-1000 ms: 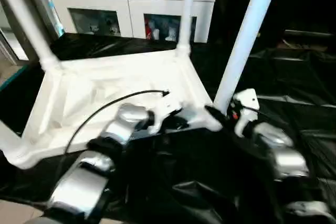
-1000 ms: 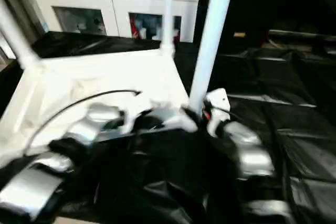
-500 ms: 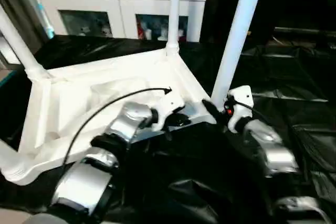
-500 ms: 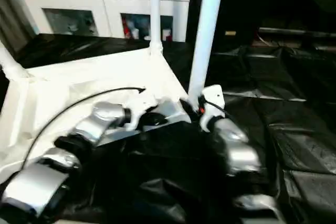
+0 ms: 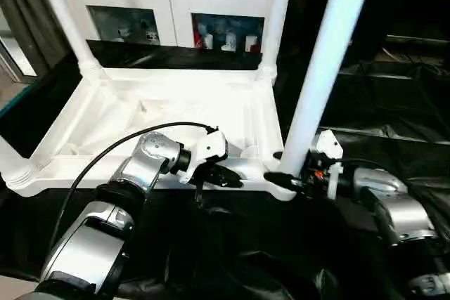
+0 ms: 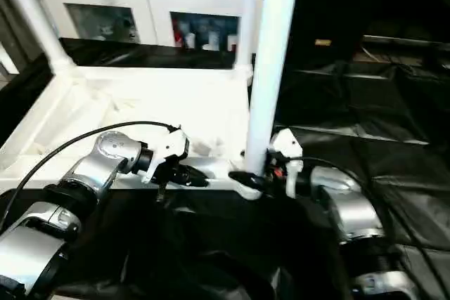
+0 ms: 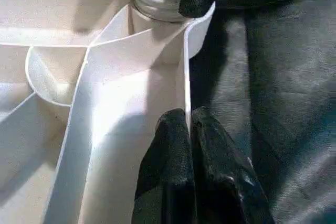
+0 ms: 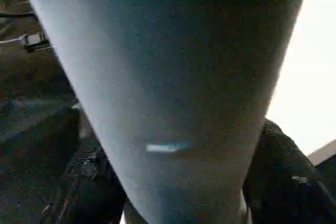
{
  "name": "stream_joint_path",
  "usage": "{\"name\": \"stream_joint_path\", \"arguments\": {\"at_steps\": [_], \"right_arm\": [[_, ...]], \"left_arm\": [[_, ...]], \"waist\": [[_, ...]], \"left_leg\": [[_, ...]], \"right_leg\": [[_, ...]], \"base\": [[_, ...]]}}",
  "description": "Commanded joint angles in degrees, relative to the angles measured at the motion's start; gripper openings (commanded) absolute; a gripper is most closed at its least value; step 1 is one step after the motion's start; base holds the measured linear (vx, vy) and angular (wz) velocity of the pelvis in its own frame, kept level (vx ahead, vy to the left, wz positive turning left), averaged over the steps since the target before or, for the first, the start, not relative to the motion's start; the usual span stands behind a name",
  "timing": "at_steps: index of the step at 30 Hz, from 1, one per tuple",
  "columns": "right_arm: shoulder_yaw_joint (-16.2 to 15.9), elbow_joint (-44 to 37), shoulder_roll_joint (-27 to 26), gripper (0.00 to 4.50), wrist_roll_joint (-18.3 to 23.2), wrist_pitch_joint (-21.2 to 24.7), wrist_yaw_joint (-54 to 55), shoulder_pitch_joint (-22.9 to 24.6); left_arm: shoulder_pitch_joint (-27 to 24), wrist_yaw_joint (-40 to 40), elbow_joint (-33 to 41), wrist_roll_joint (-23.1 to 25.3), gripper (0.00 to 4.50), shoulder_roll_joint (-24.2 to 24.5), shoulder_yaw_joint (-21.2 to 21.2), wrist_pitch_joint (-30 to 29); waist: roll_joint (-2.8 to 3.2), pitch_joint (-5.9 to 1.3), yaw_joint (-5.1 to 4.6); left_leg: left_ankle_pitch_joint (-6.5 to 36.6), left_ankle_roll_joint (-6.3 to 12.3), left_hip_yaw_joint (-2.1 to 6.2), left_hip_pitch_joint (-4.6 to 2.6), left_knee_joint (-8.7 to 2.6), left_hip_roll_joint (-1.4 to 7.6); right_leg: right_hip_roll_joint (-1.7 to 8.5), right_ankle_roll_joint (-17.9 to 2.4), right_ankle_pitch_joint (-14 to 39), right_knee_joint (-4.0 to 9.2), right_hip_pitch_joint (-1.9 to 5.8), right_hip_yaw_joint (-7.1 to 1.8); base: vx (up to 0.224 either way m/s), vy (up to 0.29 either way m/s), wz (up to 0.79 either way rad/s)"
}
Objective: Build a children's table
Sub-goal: Rotate leg to tighten
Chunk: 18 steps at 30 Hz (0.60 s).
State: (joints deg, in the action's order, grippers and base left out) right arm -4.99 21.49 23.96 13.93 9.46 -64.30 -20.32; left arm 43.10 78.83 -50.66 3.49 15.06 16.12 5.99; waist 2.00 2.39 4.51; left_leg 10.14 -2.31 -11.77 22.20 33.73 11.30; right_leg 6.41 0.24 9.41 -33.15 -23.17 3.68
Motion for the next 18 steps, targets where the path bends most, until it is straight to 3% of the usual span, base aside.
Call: {"name": "stream_joint_path", "arguments": {"at_steps": [1,6,11,13,15,18], "right_arm": [[0.18,-0.63,1.66,2.45,0.51,0.91,-1.33,0.18],[-0.19,-1.17,1.34,2.4,1.53,2.02,-2.39,0.52],[0.1,0.43,-2.01,2.39,-0.01,2.16,3.62,0.97],[1.53,5.03,-5.31,2.39,-3.17,0.71,13.51,-0.27],[2.86,8.5,-7.93,2.39,-4.52,0.16,20.66,-1.15],[4.95,12.17,-11.56,2.38,-4.68,0.59,29.08,-2.44]], "left_arm": [[-0.77,2.39,1.53,-0.38,0.0,1.31,0.62,-0.14],[-1.09,2.55,2.37,-0.62,0.0,1.47,0.56,-0.58],[-0.12,-4.61,0.72,0.31,0.0,-0.58,-0.42,-0.8],[1.45,-11.5,-1.55,0.73,0.0,-2.79,-1.75,-1.67],[2.67,-16.38,-3.08,1.09,0.0,-4.68,-2.45,-2.34],[4.04,-21.98,-4.71,1.81,0.0,-7.5,-2.59,-3.23]], "waist": [[-0.53,-3.65,0.02],[-0.46,-3.74,0.26],[-0.55,-3.69,0.27],[-0.46,-3.49,-0.02],[-0.61,-3.32,-0.61],[-0.67,-3.2,-1.44]], "left_leg": [[13.79,3.55,0.69,-1.54,-4.19,2.24],[12.96,3.04,0.72,-1.57,-4.17,2.24],[12.77,3.12,0.67,-1.52,-4.13,2.14],[14.38,2.08,0.66,-1.62,-4.29,2.12],[17.8,-0.6,1.06,-1.83,-4.65,1.8],[20.13,-1.23,1.33,-1.93,-4.88,1.74]], "right_leg": [[2.19,-15.82,8.92,2.78,2.61,-1.66],[2.1,-15.5,8.38,2.66,2.59,-1.7],[2.09,-15.3,8.39,2.74,2.54,-1.67],[2.15,-14.85,11.0,3.02,2.2,-1.76],[2.34,-12.73,18.18,3.75,2.08,-1.68],[2.27,-11.05,21.49,4.4,2.04,-1.67]], "base": [[0.0,0.0,0.0],[0.0,0.0,0.0],[0.0,0.0,0.0],[0.0,0.0,0.0],[0.0,0.0,0.0],[0.0,0.0,0.0]]}}
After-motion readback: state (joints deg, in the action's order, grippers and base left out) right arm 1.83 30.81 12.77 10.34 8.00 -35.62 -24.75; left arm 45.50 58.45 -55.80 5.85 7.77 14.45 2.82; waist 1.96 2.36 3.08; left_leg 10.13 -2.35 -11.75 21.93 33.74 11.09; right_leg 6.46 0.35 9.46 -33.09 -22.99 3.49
